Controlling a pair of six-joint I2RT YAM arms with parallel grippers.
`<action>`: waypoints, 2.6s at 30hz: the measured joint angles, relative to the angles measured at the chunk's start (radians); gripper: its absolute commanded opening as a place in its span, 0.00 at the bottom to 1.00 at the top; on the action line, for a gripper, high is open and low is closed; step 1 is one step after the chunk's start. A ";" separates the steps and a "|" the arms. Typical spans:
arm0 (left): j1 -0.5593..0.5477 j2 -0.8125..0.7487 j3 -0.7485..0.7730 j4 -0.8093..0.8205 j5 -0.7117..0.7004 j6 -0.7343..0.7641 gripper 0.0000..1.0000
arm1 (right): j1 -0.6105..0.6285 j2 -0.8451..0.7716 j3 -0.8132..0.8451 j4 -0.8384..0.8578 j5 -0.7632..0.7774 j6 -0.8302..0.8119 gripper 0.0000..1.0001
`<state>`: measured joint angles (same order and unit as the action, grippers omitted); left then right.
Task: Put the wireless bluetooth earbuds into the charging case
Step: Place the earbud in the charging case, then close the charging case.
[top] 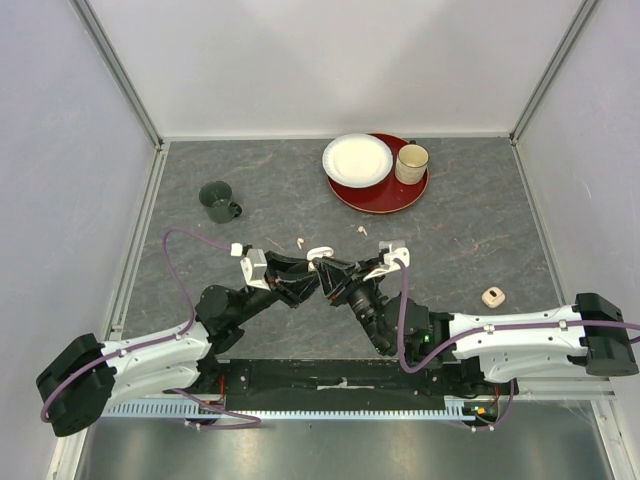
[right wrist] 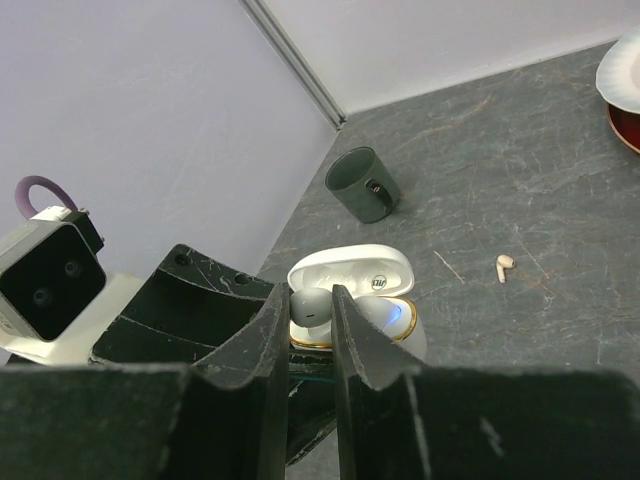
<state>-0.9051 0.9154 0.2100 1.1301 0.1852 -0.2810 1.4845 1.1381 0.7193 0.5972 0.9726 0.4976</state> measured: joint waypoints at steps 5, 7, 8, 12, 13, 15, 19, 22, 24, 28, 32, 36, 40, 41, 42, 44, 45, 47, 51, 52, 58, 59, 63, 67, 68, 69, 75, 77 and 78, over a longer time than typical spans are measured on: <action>0.000 -0.004 0.000 0.001 0.001 0.001 0.02 | 0.003 0.000 0.023 -0.045 0.001 -0.006 0.10; 0.000 -0.010 0.000 0.000 0.001 0.001 0.02 | 0.004 0.000 0.033 -0.063 0.001 -0.005 0.13; 0.000 -0.011 0.000 0.000 0.001 0.001 0.02 | 0.005 0.000 0.039 -0.073 0.000 -0.005 0.15; 0.000 -0.026 0.000 -0.008 0.001 0.003 0.02 | 0.006 -0.001 0.064 -0.120 -0.005 0.004 0.17; 0.000 -0.031 0.000 -0.011 0.001 0.006 0.02 | 0.006 -0.002 0.069 -0.131 -0.007 0.005 0.22; 0.000 -0.040 0.000 -0.019 0.003 0.011 0.02 | 0.006 -0.007 0.074 -0.151 -0.013 0.011 0.24; -0.001 -0.054 0.000 -0.032 0.011 0.016 0.02 | 0.010 -0.021 0.077 -0.174 -0.025 0.018 0.33; 0.001 -0.060 0.000 -0.035 -0.004 0.018 0.02 | 0.017 -0.033 0.086 -0.201 -0.029 0.017 0.41; 0.002 -0.064 0.000 -0.035 -0.012 0.019 0.02 | 0.021 -0.040 0.093 -0.214 -0.032 0.012 0.45; 0.002 -0.067 0.000 -0.036 -0.019 0.020 0.02 | 0.023 -0.045 0.109 -0.222 -0.033 0.007 0.48; 0.002 -0.069 0.000 -0.042 -0.019 0.021 0.02 | 0.024 -0.056 0.116 -0.220 -0.036 0.002 0.54; 0.002 -0.090 0.000 -0.060 -0.019 0.021 0.02 | 0.024 -0.095 0.116 -0.218 -0.028 -0.009 0.68; 0.002 -0.127 0.000 -0.091 -0.019 0.027 0.02 | 0.024 -0.158 0.116 -0.224 0.019 -0.020 0.79; 0.002 -0.137 0.000 -0.098 -0.019 0.029 0.02 | 0.024 -0.175 0.116 -0.231 0.034 -0.021 0.80; 0.002 -0.145 0.000 -0.106 -0.020 0.033 0.02 | 0.024 -0.188 0.116 -0.241 0.051 -0.018 0.82; 0.002 -0.159 0.000 -0.115 -0.021 0.037 0.02 | 0.024 -0.216 0.122 -0.281 0.084 -0.014 0.84; 0.002 -0.172 0.000 -0.125 -0.023 0.040 0.02 | 0.024 -0.229 0.127 -0.307 0.103 -0.011 0.86; 0.002 -0.185 0.000 -0.134 -0.024 0.042 0.02 | 0.024 -0.246 0.136 -0.350 0.123 -0.005 0.87; 0.002 -0.218 -0.003 -0.157 -0.023 0.049 0.02 | 0.021 -0.262 0.169 -0.449 0.135 0.000 0.89; 0.002 -0.225 -0.004 -0.159 -0.023 0.050 0.02 | 0.016 -0.261 0.183 -0.478 0.133 -0.001 0.90; 0.002 -0.264 -0.004 -0.187 -0.018 0.050 0.02 | -0.060 -0.201 0.333 -0.722 0.078 0.003 0.91; 0.002 -0.272 -0.003 -0.205 -0.016 0.050 0.02 | -0.087 -0.187 0.359 -0.760 0.051 0.005 0.91; 0.002 -0.280 -0.002 -0.232 -0.016 0.043 0.02 | -0.243 -0.167 0.390 -0.880 -0.080 0.021 0.91; 0.003 -0.279 -0.002 -0.212 -0.029 0.031 0.02 | -0.348 -0.163 0.392 -0.945 -0.200 0.022 0.91; 0.002 -0.278 -0.002 -0.206 -0.029 0.029 0.02 | -0.359 -0.159 0.394 -0.954 -0.229 0.022 0.91; 0.003 -0.275 -0.002 -0.201 -0.029 0.029 0.02 | -0.375 -0.152 0.399 -0.965 -0.259 0.021 0.91; 0.002 -0.261 -0.003 -0.162 -0.030 0.024 0.02 | -0.472 -0.084 0.457 -1.025 -0.451 0.022 0.91; 0.003 -0.264 -0.003 -0.160 -0.027 0.024 0.02 | -0.523 -0.058 0.483 -1.041 -0.528 0.023 0.91; 0.002 -0.265 -0.003 -0.158 -0.025 0.025 0.02 | -0.556 -0.042 0.499 -1.048 -0.585 0.026 0.91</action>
<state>-0.9028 0.6502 0.2073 0.9718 0.1600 -0.2562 0.9283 1.0966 1.2179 -0.4511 0.3874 0.5236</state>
